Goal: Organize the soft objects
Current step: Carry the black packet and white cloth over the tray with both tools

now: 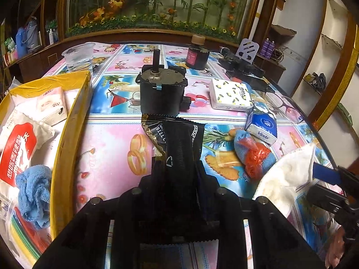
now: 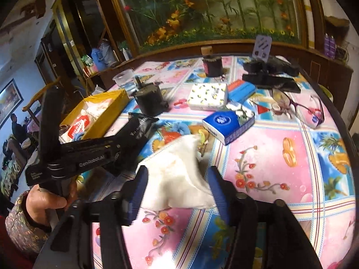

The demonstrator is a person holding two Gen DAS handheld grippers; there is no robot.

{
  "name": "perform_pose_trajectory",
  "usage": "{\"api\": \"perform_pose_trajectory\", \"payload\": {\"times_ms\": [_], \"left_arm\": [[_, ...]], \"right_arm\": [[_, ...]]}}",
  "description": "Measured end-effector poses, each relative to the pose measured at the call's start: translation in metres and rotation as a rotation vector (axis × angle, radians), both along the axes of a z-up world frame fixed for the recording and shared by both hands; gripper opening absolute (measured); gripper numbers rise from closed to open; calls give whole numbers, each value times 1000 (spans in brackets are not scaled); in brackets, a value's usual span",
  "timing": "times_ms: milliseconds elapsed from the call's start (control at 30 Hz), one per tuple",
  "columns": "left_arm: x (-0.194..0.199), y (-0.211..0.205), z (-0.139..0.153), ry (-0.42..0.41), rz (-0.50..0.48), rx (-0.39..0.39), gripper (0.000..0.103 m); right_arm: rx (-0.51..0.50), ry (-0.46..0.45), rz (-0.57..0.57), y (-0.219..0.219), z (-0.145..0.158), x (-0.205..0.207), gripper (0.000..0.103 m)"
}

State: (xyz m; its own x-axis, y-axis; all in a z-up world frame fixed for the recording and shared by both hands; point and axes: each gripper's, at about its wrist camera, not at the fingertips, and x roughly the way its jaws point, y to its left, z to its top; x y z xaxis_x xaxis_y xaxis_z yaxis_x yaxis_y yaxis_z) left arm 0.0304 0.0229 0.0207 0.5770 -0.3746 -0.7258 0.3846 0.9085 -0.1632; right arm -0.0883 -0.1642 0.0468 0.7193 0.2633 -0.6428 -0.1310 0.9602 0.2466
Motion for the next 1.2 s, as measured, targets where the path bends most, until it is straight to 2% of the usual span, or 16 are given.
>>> {"api": "perform_pose_trajectory", "payload": {"times_ms": [100,300,500,533,567,600,633,700,733,800,1000,1100,1200], "left_arm": [[0,-1,0,1,1,-2,27],[0,-1,-1,5,1,0,28],[3,-1,-4,14,8,10,34],[4,0,-4,19,10,12,35],[5,0,-5,24,11,13,36],[5,-1,-5,28,13,15,37],[6,-1,-6,30,12,15,37],[6,-4,-6,30,5,23,37],[6,-5,-6,27,2,25,35],[3,-4,-3,7,-2,12,25],[-3,-1,6,-30,-16,-42,24],[-10,2,16,-86,-15,-63,24],[-16,5,24,-136,-6,-73,24]], "right_arm": [[-46,-5,8,8,1,1,73],[-169,55,33,27,-10,17,73],[-300,118,83,57,-30,29,73],[-285,129,81,55,-33,31,73],[-255,128,78,52,-33,31,64],[-221,130,77,47,-33,32,39],[-190,132,71,41,-33,32,29],[-128,124,54,30,-32,33,19],[-83,113,47,22,-31,32,19],[-6,67,32,12,-23,28,19],[200,-81,-3,-16,2,14,19],[246,-137,-15,-21,10,8,19],[233,-149,-35,-20,13,9,19]]}}
